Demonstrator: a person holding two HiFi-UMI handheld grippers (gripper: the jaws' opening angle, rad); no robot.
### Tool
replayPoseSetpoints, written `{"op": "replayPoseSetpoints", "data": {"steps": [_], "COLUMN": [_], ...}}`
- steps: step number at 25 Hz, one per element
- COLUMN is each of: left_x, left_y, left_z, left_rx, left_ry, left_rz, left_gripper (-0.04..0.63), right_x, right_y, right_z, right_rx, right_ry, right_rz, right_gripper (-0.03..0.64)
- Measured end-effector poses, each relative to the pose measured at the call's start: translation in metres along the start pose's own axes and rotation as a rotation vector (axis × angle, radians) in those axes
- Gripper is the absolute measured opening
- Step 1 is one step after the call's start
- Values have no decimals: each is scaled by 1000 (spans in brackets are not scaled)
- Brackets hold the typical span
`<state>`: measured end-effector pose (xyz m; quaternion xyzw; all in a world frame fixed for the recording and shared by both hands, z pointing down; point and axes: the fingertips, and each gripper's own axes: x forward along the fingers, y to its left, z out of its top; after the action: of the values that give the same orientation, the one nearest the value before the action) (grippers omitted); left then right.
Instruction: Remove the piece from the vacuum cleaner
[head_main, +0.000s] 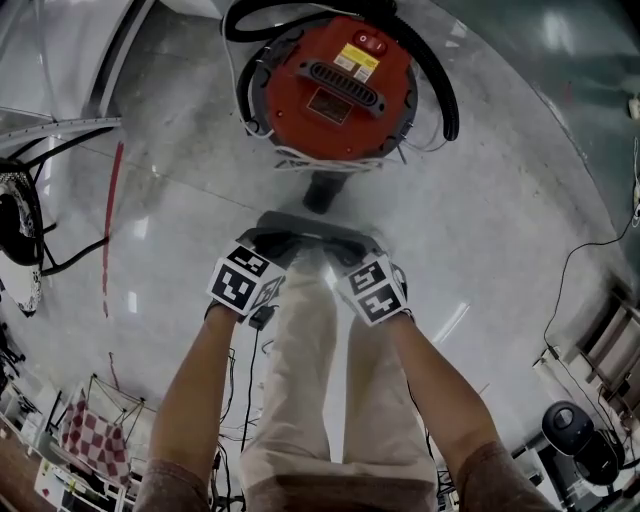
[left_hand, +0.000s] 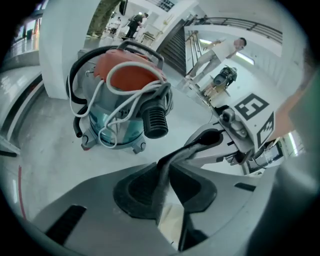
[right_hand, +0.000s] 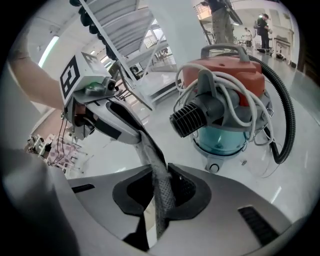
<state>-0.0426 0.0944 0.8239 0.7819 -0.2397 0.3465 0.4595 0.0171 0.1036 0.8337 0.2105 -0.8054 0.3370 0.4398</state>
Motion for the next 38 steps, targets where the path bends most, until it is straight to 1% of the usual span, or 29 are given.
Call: {"op": "replayPoseSetpoints", "data": {"steps": [5, 10, 13, 17, 18, 21, 23, 27, 30, 33, 38], "left_x": [-11, -42, -73, -127, -140, -181, -210, -266, -305, -334, -375], "left_y": [-13, -39, -60, -91, -98, -113, -127, -168, -199, -225, -254], "left_z": [15, 47, 72, 113, 126, 168, 193, 233, 260, 295, 341], "left_rx": [27, 74, 84, 78, 86, 132, 148, 208, 264, 303, 380], "left_ry": [-21, -55, -86, -166, -185, -238, -271, -327, -375, -441, -548], "left_rz": [-7, 5, 15, 16, 17, 33, 42, 62, 72, 60, 74], "left_gripper": [78, 77, 77, 77, 77, 78, 80, 84, 87, 94, 94], "right_x": [-22, -68, -104, -163, -177, -220, -251, -320, -369, -416, -476], "right_y": [0, -1, 4, 15, 16, 18, 22, 37, 47, 41, 40], "right_z": [10, 38, 59, 99, 113, 155, 179, 217, 242, 269, 310], "right_rx": [-21, -43, -67, -86, -95, -143, -172, -222, -219, -209, -252], "right_ry": [-9, -68, -97, -153, -172, -228, -259, -329, -402, -469, -549], "right_rz": [21, 22, 28, 37, 44, 45, 47, 56, 49, 28, -21], "right_gripper": [43, 44, 44, 44, 44, 43, 43, 41, 44, 54, 57]}}
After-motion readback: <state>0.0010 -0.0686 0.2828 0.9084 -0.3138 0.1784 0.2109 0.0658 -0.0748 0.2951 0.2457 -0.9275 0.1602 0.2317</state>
